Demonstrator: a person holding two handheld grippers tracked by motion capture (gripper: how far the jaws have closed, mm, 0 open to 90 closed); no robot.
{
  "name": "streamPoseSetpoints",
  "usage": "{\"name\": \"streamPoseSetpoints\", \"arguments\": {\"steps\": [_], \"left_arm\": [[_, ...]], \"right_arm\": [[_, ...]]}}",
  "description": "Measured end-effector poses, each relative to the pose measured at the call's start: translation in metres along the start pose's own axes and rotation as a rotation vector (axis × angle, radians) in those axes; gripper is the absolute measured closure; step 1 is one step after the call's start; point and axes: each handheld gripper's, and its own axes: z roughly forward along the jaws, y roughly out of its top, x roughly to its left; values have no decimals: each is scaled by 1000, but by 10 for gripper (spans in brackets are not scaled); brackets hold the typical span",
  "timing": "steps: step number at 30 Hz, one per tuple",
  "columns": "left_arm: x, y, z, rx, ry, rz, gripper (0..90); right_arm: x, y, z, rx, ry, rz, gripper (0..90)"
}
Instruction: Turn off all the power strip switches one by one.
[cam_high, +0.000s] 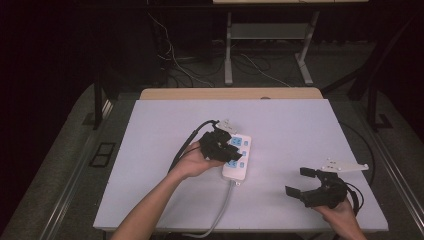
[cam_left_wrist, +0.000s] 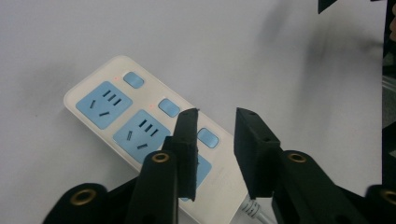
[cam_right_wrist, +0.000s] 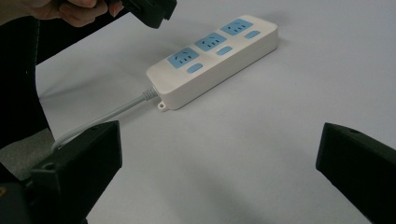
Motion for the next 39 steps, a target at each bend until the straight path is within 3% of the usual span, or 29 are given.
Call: {"name": "streamPoseSetpoints", "arguments": {"steps": [8, 19, 32, 39], "left_arm": [[0, 1, 11, 39, 7, 25, 770], [5, -1, 25, 74, -12, 25, 882], [7, -3, 43, 122, -32, 46, 889], [8, -4, 50, 120, -29, 35, 889]], "right_arm": [[0, 0, 1, 7, 2, 3, 1], [0, 0, 1, 7, 4, -1, 1], [0, -1, 2, 15, 6, -6, 1], [0, -1, 2, 19, 6, -7, 1]]}}
